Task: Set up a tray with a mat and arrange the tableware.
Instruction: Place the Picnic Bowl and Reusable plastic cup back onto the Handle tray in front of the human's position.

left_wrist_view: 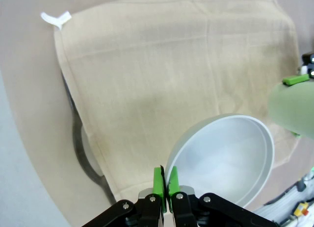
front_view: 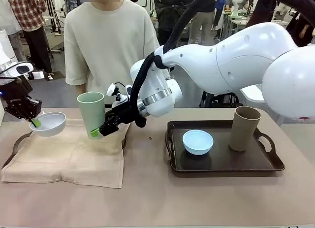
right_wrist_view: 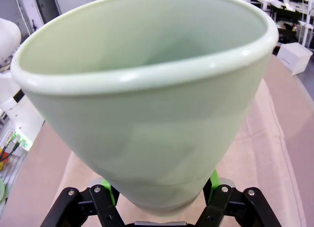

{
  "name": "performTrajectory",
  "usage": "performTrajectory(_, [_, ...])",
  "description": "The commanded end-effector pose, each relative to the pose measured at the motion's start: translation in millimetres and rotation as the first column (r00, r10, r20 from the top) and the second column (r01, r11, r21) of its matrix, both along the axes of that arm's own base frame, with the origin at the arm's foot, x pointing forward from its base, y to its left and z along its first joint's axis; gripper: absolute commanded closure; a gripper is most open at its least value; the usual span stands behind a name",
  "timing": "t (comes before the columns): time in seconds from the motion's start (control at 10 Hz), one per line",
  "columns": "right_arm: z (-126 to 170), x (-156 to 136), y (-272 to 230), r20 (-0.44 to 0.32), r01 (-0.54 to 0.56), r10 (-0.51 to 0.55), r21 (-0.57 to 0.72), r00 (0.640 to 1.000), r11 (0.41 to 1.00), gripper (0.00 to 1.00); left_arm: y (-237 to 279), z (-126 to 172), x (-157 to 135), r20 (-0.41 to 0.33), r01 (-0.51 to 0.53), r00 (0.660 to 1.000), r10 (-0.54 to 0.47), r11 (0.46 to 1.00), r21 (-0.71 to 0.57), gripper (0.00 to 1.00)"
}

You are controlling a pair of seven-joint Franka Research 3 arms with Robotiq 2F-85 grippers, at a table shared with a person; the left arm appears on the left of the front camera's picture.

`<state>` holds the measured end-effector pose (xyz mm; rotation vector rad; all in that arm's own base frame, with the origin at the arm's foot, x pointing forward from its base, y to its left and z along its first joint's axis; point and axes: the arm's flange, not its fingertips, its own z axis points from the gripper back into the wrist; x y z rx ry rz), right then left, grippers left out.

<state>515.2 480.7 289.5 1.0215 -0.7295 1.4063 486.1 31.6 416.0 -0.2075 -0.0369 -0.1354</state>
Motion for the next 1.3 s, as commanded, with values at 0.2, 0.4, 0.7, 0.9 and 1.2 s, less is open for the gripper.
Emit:
performTrajectory(0.2, [-21,11,18,0.047,-0.022,0.023,-0.011,0.999,1.000,0.22,4,-23,14,-0.002,-0.001,1.000,0.002,1.000,0.023,0.96])
performTrajectory(0.4, [-31,13,18,0.048,-0.031,0.032,-0.013,0.998,0.999,0.22,5,-33,24,0.015,-0.019,1.000,0.018,0.999,0.049,0.96])
performTrajectory(0.7, [-41,12,15,0.041,-0.036,0.036,-0.019,0.999,0.999,0.22,1,-46,30,0.022,-0.033,0.999,0.032,0.997,0.063,0.96])
performTrajectory(0.9, [-43,14,15,0.032,-0.039,0.040,-0.019,0.999,0.999,0.22,-1,-50,34,0.033,-0.039,0.999,0.037,0.996,0.078,0.96])
performTrajectory(1.2, [-42,16,14,0.027,-0.038,0.039,-0.021,0.999,0.999,0.22,-2,-56,37,0.006,-0.039,0.999,0.038,0.996,0.082,0.96])
